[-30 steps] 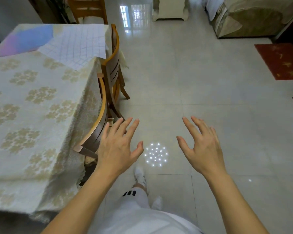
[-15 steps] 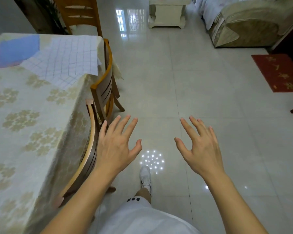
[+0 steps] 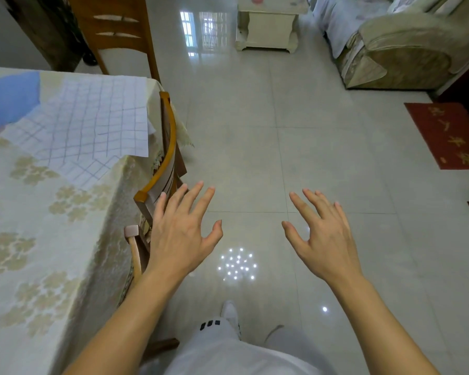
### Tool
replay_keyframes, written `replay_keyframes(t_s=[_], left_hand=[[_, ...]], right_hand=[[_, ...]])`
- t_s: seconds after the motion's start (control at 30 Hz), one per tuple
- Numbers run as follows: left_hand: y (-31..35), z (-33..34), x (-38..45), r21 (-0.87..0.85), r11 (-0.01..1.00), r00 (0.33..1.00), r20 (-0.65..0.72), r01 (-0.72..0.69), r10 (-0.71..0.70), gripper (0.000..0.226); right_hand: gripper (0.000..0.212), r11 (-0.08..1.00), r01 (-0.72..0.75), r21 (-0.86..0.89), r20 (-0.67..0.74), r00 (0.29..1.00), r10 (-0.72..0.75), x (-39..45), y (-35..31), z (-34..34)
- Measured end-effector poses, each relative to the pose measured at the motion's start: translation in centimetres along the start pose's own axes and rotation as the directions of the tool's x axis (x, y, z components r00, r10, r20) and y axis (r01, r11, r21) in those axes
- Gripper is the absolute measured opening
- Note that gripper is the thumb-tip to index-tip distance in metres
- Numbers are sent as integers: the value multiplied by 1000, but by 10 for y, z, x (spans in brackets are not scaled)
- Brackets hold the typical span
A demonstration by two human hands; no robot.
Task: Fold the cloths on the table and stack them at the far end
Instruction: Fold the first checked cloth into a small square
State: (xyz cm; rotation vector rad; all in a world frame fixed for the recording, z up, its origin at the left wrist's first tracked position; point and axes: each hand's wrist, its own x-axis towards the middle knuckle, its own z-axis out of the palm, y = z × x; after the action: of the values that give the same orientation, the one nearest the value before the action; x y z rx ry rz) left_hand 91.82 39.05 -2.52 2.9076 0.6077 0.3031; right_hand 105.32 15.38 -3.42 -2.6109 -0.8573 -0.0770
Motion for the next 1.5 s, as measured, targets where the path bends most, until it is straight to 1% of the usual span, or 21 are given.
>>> replay_keyframes(t_s=[0.3,0.5,0.67,0.8,0.93,1.07,1.23,1.5], left_hand=[[-10,13,62,-11,1000,1000,-11,2,-2,66],[-9,27,113,45,998,999,32,41,-43,67],[2,39,175,60,996,997,29,71,-72,67],[20,46,234,75,992,995,16,101,-103,67],[41,54,288,81,988,991,-20,132,-130,67],[56,64,332,94,981,986,-22,168,-166,67],[65,73,368,90,982,986,-23,164,-163,66],[57,81,416,95,976,980,-28,198,-196,67]], right_hand=[[59,999,36,0,-5,999,-36,69,11,13],[59,998,52,31,22,998,-53,126,31,27],[59,995,84,50,35,996,-86,191,57,36],[59,990,128,53,39,991,-130,254,85,30],[59,989,139,57,36,989,-142,315,116,23],[60,985,162,58,43,985,-165,364,140,19],[61,985,158,65,50,986,-161,403,159,18],[60,979,188,74,68,979,-193,456,168,30]])
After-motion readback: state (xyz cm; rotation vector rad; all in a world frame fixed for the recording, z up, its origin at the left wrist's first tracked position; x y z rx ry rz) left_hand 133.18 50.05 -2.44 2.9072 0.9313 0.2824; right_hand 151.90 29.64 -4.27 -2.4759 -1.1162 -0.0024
